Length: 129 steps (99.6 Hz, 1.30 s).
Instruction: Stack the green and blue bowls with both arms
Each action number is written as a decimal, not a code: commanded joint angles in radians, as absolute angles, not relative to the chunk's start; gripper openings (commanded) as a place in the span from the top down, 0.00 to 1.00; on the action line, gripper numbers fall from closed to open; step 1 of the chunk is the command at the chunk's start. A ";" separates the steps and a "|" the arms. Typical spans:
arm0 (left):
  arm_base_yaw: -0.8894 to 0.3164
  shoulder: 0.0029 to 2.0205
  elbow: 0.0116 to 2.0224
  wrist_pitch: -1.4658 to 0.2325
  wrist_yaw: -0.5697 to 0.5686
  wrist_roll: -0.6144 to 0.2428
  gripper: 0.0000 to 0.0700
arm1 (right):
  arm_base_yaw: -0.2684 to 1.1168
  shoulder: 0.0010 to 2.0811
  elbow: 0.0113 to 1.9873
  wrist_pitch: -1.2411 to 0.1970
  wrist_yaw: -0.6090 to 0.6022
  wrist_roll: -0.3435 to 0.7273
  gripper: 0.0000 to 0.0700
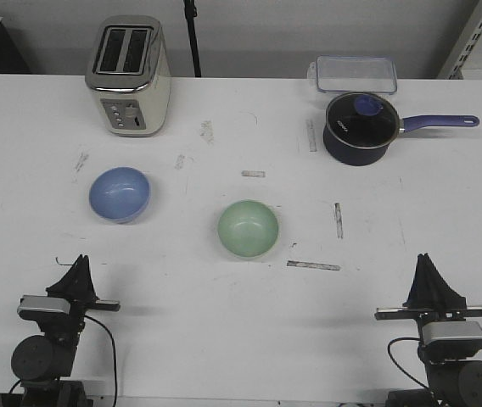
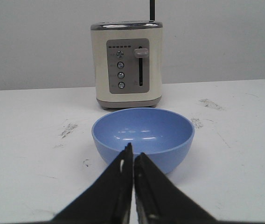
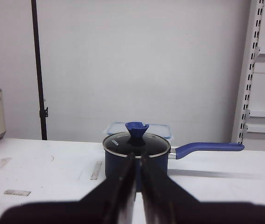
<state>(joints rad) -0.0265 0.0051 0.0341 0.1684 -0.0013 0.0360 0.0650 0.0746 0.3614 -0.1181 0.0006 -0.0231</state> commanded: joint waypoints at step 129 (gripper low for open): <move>-0.025 0.505 0.495 0.203 -0.048 0.001 1.00 | 0.066 0.072 0.365 -0.106 0.001 -0.030 0.99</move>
<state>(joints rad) -0.0265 0.4385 0.4427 0.1875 -0.0368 -0.0124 0.0650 0.0746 0.3614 -0.1181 0.0010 -0.0231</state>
